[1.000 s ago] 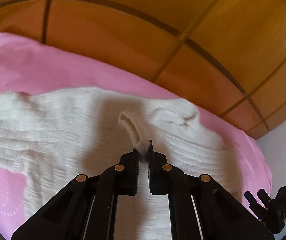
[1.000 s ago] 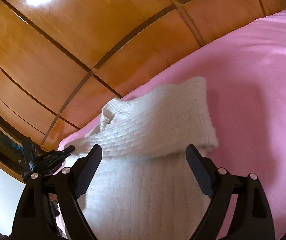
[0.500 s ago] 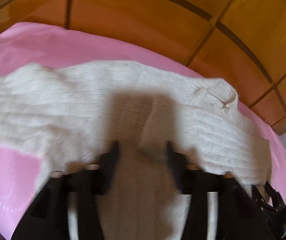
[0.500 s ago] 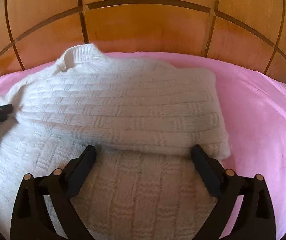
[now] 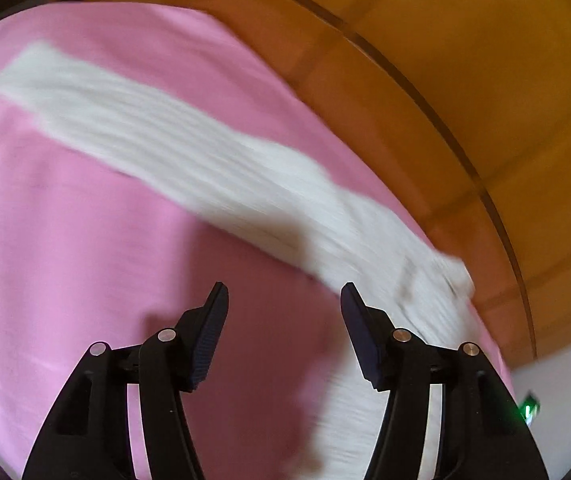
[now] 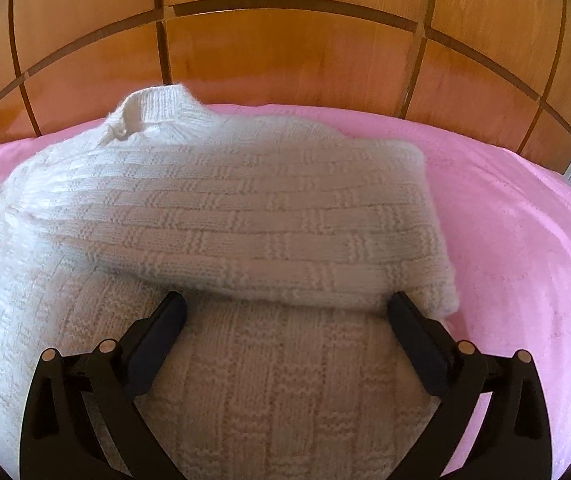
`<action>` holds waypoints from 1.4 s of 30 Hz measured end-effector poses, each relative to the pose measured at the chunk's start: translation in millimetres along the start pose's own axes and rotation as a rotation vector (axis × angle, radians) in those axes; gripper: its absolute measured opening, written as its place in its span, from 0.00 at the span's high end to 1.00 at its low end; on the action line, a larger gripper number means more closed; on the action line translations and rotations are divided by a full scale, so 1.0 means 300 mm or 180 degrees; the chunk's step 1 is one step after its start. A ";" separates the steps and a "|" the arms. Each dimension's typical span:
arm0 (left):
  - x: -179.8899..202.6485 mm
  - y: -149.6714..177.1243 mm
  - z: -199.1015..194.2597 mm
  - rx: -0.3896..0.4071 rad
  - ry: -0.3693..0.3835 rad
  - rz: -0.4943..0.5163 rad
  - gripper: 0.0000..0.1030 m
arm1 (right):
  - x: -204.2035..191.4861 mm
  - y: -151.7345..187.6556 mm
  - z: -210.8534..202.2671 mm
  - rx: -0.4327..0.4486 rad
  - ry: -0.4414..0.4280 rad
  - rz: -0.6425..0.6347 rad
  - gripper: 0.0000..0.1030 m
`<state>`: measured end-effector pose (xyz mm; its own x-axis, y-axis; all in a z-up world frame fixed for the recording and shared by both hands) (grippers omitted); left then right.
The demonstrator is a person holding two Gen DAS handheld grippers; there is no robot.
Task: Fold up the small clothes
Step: 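Grasp the sleeve with the left gripper and fold it over the body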
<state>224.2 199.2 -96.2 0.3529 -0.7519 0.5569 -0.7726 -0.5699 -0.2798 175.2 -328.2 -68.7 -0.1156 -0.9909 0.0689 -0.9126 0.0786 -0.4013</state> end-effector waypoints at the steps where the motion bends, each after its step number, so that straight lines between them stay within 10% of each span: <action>1: -0.051 -0.032 -0.010 0.0046 -0.0044 -0.0182 0.44 | 0.001 0.001 -0.003 0.0010 0.0010 0.0003 0.02; 7: -0.362 -0.223 -0.089 0.0376 -0.0114 -0.1094 0.44 | 0.004 0.001 -0.008 0.0026 0.0057 -0.0003 0.02; 12: -0.447 -0.332 -0.082 0.0393 -0.0183 -0.1225 0.45 | 0.001 -0.003 -0.007 0.0026 0.0093 -0.0017 0.02; 17: -0.483 -0.418 -0.070 0.0408 -0.0392 -0.1076 0.89 | -0.001 -0.005 -0.007 0.0027 0.0122 -0.0026 0.02; 21: -0.463 -0.463 -0.096 0.0493 -0.0388 -0.0880 0.95 | -0.001 -0.005 -0.007 0.0028 0.0120 -0.0019 0.02; 29: -0.045 -0.384 -0.149 0.0613 0.0042 0.0036 0.95 | -0.002 -0.005 -0.009 0.0038 0.0131 -0.0004 0.02; 39: 0.518 0.049 0.120 -0.0127 0.0351 0.1267 0.95 | 0.004 -0.002 -0.004 0.0045 0.0089 0.0019 0.02; 42: 0.554 0.161 0.192 -0.0397 0.0321 0.1389 0.75 | 0.005 0.001 -0.002 0.0044 0.0074 0.0028 0.02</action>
<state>276.0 27.7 -62.3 -0.0678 -0.8730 0.4830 -0.8972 -0.1584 -0.4122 174.5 -329.7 -68.1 -0.1327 -0.9874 0.0865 -0.9060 0.0854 -0.4147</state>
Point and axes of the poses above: each gripper's, at about its wrist camera, not at the fingertips, and z roughly the way its jaws point, x to its right, y to its underside, the point moved 9 cm from there along z, roughly the way its jaws point, and after that the axes turned 8 degrees about -x, right-handed, at the moved point
